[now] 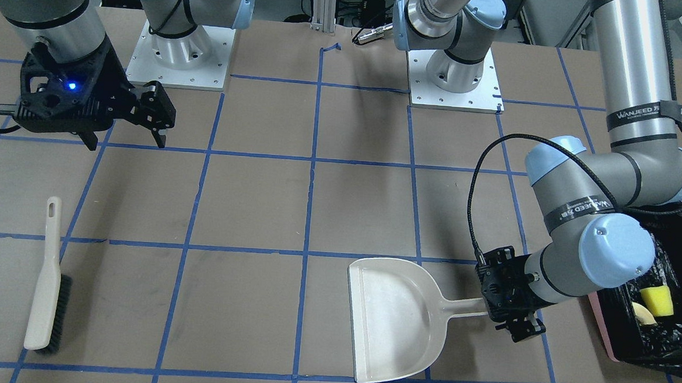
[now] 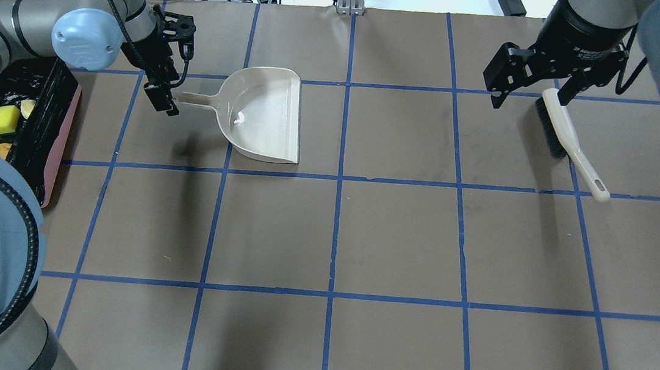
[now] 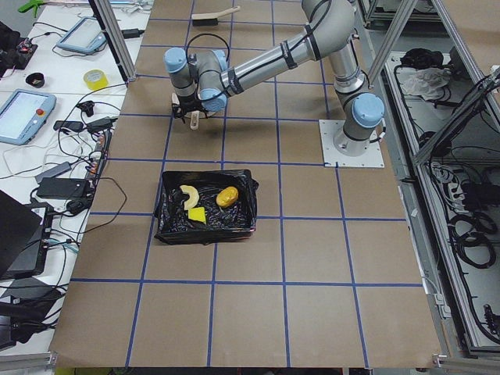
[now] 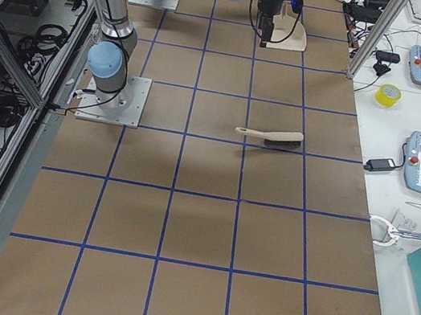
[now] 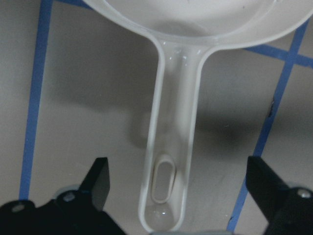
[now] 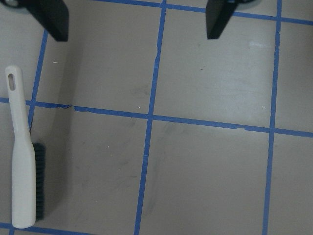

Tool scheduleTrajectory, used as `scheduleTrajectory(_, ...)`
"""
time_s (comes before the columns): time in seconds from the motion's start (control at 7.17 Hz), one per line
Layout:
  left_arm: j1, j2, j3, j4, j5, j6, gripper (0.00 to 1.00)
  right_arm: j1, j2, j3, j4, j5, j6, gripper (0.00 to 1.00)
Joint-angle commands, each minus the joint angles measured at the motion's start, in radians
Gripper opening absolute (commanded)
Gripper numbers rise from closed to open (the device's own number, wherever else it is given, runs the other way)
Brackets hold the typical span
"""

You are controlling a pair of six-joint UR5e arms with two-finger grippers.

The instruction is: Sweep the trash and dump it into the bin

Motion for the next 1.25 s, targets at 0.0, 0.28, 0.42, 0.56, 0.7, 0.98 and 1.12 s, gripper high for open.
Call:
scheduleTrajectory(0.0,-0.013,0.083,0.025,-0.122,-0.013,-0.159,1.0,0.0,0.0,0.001,0.002,-0.009,0.0,1.0)
scheduleTrajectory(0.28,-0.062,0.175,0.016,-0.169,-0.035,-0.425,1.0,0.0,0.003,0.0,-0.002,-0.003,-0.002,1.0)
scheduleTrajectory(0.42,-0.091,0.21,0.013,-0.171,-0.027,-0.588,1.0,0.0,0.001,0.0,-0.002,0.003,-0.003,1.0)
scheduleTrajectory(0.56,-0.111,0.242,-0.01,-0.192,-0.035,-0.722,1.0,0.0,0.004,0.0,-0.002,0.007,-0.003,1.0)
scheduleTrajectory(0.7,-0.119,0.279,-0.033,-0.195,-0.033,-0.942,1.0,0.0,0.003,0.0,-0.002,0.008,-0.003,1.0)
scheduleTrajectory(0.98,-0.122,0.348,-0.035,-0.262,-0.018,-1.166,1.0,0.0,0.003,0.0,-0.002,0.006,-0.003,1.0)
scheduleTrajectory(1.12,-0.122,0.388,-0.033,-0.308,0.035,-1.23,1.0,0.0,0.003,0.0,-0.002,-0.002,-0.003,1.0)
